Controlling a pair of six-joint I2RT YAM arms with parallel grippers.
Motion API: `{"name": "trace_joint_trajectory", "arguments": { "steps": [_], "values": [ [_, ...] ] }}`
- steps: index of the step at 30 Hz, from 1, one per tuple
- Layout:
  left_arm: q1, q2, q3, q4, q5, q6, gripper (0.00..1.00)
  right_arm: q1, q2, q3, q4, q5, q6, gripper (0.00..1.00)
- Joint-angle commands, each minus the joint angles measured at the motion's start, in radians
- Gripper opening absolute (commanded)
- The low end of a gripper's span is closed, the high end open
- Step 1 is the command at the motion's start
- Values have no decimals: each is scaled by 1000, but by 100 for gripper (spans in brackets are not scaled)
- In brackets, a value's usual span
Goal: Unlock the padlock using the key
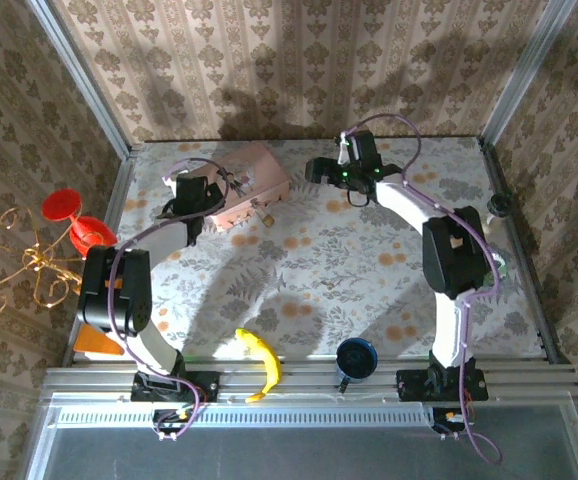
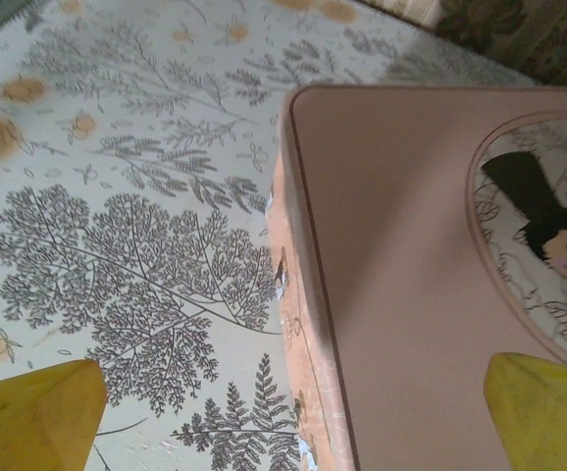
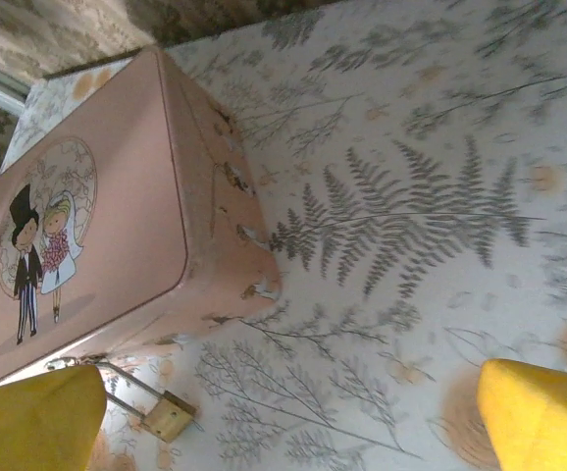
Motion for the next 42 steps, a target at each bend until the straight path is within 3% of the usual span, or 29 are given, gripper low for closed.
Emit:
{"name": "trace_joint_trajectory", "arguments": {
  "steps": [1, 4, 12, 17, 24, 35, 42],
  "values": [
    [22, 39, 41, -33, 62, -30, 97, 32, 109, 137, -55, -60, 45, 96],
    [23, 65, 56, -29, 84, -16, 86, 57, 229, 288, -89, -79, 62, 90],
    [22, 121, 85, -30, 134, 8, 78, 84, 484, 635, -163, -120, 120, 78],
    [9, 140, 93, -29, 151, 26, 71, 94, 564, 726, -185, -150, 148, 70],
    [-38, 164, 103, -35, 177, 61, 65, 104, 517, 631, -161, -142, 142, 57],
    [-119, 172, 92, -26, 208, 22, 62, 103, 334, 326, -70, -111, 128, 51],
    [-209, 143, 62, -5, 215, -41, 59, 86, 194, 140, -70, -28, 121, 44]
  ]
}}
